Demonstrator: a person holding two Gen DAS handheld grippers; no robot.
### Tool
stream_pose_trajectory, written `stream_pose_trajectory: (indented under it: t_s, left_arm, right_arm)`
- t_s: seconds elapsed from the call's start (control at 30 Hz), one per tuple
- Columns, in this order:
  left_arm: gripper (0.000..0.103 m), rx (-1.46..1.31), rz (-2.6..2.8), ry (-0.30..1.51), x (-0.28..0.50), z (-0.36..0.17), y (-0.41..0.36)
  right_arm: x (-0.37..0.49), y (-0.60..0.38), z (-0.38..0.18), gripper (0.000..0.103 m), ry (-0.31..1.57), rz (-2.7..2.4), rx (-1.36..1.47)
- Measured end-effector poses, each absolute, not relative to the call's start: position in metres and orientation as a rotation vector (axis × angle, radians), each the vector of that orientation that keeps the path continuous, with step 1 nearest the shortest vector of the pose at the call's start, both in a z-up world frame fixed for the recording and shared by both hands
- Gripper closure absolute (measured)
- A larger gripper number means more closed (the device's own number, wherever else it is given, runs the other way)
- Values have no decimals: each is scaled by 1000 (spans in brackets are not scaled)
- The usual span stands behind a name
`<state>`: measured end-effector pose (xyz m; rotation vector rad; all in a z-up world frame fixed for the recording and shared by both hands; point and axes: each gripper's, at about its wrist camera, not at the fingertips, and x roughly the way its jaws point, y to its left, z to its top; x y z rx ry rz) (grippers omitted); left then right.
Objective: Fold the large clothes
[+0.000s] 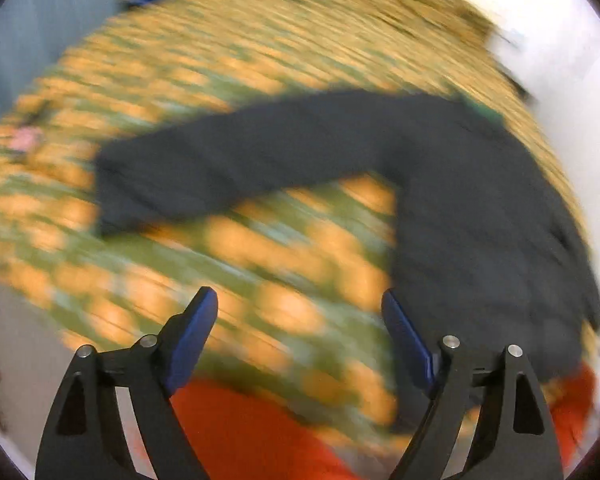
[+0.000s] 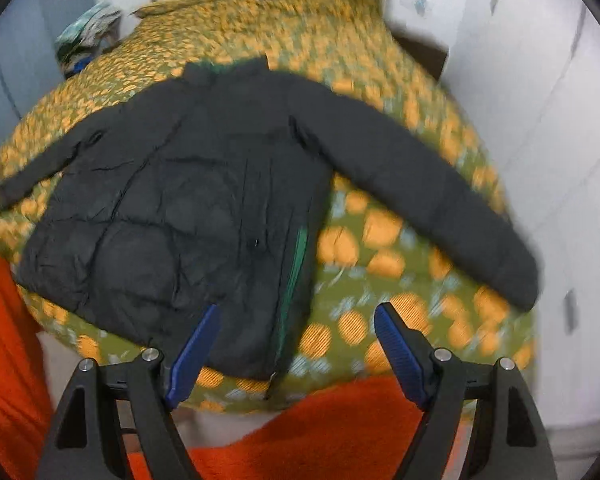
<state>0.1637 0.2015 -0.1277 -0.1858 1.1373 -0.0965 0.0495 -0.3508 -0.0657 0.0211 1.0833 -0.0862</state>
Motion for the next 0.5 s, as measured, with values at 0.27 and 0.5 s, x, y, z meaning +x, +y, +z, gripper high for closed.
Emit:
stream_pose_trajectory:
  t_s: [0.27,0.5]
  left_arm:
    - [18,-92,-298,1335,142,-207,84]
    - [68,-3,-240,1304,138,-222,64]
  right_arm:
    - [67,-375,-135,21,1213,-7,355]
    - [75,-359,-163,66,1263,59,375]
